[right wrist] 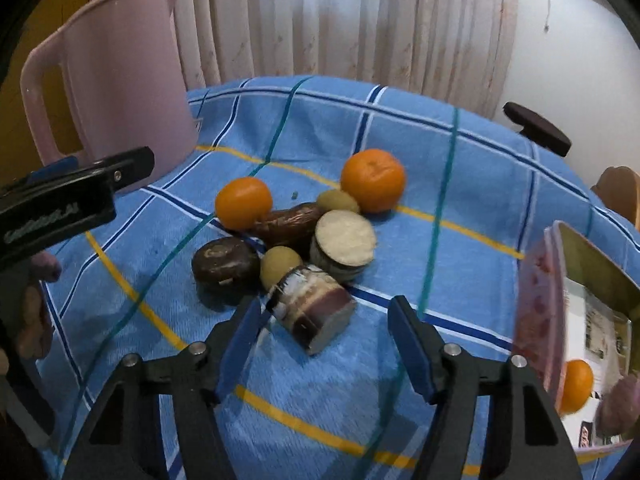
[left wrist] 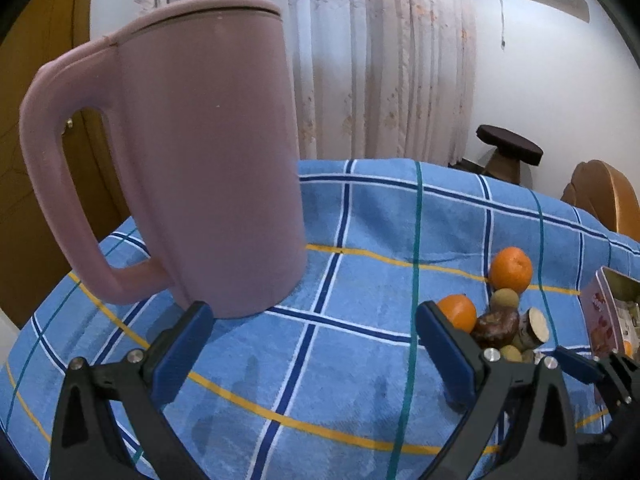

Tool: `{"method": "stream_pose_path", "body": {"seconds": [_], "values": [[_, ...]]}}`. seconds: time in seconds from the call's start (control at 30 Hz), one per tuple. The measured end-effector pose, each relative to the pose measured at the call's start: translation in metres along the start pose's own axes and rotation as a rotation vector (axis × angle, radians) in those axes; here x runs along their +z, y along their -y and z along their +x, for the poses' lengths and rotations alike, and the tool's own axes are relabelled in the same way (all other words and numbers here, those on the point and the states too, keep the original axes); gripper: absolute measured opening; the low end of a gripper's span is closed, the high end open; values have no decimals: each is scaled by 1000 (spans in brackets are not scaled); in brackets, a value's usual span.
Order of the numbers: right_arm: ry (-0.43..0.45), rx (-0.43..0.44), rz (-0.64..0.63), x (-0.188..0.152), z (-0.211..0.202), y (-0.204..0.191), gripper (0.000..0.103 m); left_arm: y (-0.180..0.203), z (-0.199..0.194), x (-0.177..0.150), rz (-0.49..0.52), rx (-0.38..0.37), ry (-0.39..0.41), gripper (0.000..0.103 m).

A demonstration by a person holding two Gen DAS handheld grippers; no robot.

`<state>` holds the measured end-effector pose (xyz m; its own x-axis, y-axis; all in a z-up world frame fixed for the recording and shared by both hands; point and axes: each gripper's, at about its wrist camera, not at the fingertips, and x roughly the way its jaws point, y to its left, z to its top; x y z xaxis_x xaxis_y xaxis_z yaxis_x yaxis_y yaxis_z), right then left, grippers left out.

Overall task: Organize fruits
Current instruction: 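Grasp the brown chestnut with the left tool while the right tool grasps the cut cylinder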

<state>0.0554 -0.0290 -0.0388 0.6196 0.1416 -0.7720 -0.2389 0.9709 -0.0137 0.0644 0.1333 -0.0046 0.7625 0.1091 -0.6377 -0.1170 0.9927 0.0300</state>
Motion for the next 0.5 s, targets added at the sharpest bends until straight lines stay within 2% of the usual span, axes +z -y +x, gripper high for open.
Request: {"method": "stream_pose_path", "body": {"seconds": [0.03, 0.07, 0.1, 0.33, 0.37, 0.5], "values": [[-8, 4, -4, 0, 2, -1, 59, 1, 0, 0, 6, -4, -2, 103], [-12, 10, -8, 0, 3, -2, 49, 2, 0, 0, 13, -7, -3, 103], [-9, 25, -9, 0, 3, -2, 47, 4, 0, 0, 22, -10, -2, 103], [28, 71, 56, -10, -14, 10, 47, 11, -2, -2, 66, -57, 0, 103], [47, 74, 69, -12, -20, 13, 47, 12, -2, -2, 70, -81, -3, 103], [136, 27, 86, -24, -47, 25, 47, 23, -7, -5, 81, -272, -32, 102]]}}
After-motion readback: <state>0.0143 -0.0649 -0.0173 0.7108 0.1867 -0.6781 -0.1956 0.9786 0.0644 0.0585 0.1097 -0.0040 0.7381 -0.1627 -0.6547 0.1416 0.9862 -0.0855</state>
